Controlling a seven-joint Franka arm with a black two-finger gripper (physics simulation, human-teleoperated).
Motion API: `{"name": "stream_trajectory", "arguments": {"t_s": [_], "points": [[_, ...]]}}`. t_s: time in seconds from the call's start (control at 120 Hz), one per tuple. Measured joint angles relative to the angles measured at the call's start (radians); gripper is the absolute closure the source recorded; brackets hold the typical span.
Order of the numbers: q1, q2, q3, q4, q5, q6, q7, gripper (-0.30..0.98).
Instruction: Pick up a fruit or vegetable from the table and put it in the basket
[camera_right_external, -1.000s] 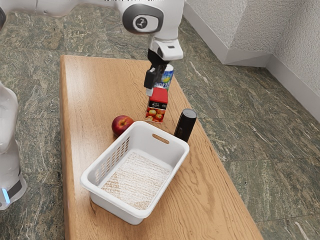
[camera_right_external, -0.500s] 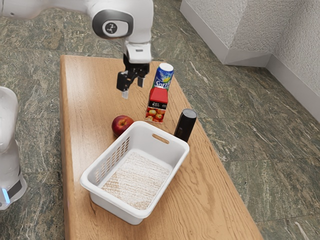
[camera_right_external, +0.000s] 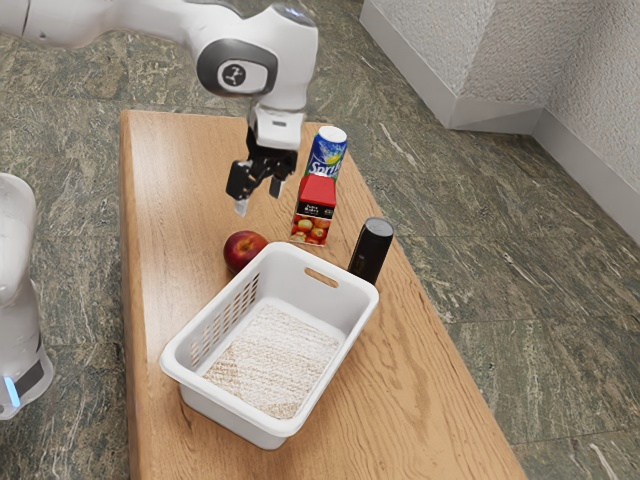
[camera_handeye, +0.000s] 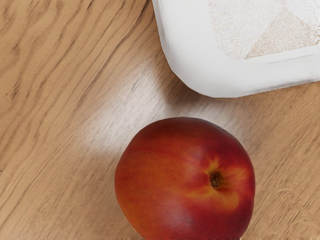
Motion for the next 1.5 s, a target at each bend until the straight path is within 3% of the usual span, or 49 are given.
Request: {"name": "stream_trajectory", "arguments": {"t_s": [0.85, 1.5], "points": [[-0.021, -0.021, -0.02, -0.087, -0.05, 0.017, 0.056, 0.0], [-0.02, 0.066, -0.02, -0.086, -0.049, 0.096, 0.056, 0.0]]}}
